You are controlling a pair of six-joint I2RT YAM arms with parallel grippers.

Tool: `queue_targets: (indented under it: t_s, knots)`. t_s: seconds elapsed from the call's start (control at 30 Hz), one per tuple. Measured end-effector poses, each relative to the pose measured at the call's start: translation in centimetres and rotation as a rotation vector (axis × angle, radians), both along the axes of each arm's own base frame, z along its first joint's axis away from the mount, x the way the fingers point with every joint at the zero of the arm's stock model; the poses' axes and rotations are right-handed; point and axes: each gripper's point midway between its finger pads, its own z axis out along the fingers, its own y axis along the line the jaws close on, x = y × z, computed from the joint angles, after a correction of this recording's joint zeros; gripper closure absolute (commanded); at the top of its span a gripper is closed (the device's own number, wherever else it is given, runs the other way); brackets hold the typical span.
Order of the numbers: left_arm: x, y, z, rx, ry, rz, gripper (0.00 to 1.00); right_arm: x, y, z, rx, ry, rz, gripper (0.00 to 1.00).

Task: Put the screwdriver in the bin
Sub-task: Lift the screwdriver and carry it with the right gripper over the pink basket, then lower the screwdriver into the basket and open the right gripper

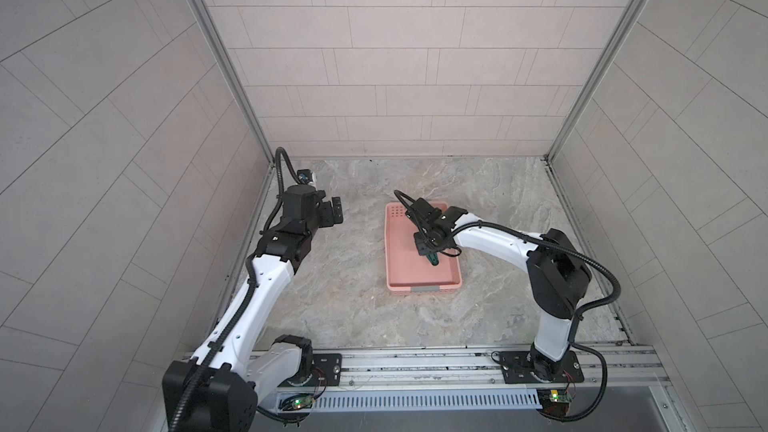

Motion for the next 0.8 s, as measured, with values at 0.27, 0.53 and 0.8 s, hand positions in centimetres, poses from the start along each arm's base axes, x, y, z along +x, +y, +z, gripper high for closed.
queue_targets:
  t_s: [0.27, 0.53, 0.8]
  knots:
    - [-0.2, 0.1, -0.7, 0.003, 0.014, 0.006, 0.0, -0.4, 0.9, -1.9, -0.027, 0.029, 0.021, 0.88]
    - [-0.1, 0.2, -1.1, -0.003, 0.023, 0.011, 0.0, -0.4, 0.8, -2.2, -0.037, 0.031, 0.021, 0.69]
    - [0.2, 0.1, -1.9, -0.006, 0.045, 0.01, 0.0, -0.1, 0.7, -2.2, -0.058, 0.027, 0.028, 0.41]
